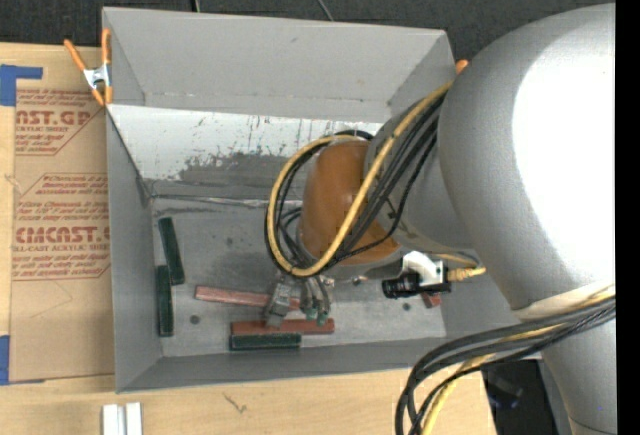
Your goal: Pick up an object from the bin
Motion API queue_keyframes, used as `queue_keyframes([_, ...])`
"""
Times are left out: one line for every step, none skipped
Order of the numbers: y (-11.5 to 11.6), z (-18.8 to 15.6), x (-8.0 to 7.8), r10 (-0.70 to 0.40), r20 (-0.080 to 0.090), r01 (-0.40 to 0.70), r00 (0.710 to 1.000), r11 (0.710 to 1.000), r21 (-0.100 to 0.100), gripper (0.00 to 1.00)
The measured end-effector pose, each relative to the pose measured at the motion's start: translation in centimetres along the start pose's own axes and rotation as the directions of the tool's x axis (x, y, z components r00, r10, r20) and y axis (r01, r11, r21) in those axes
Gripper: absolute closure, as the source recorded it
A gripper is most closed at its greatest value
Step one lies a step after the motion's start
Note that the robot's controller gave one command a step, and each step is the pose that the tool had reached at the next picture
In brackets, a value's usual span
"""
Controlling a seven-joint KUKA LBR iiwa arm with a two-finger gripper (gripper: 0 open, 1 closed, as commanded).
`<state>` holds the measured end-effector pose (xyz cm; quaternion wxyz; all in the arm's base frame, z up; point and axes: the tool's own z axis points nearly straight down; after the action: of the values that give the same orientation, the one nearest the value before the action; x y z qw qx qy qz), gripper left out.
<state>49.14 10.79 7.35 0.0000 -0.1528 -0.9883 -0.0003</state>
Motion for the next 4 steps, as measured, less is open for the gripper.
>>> queue_keyframes([1.3,-14.6,0.2,0.002,0.001,-0.002,1.0,1.0,0.0,1.0])
queue_keyframes([1.3,-14.5,0.2,0.002,0.001,-0.002,1.0,1.0,0.001,1.0])
queue_keyframes([3.0,-6.1,1.2,0.162,-0.002,-0.162,0.987,0.987,0.003,0.0])
queue_keyframes([3.0,-6.2,1.1,0.162,0.0,-0.162,0.987,0.987,0.002,0.0])
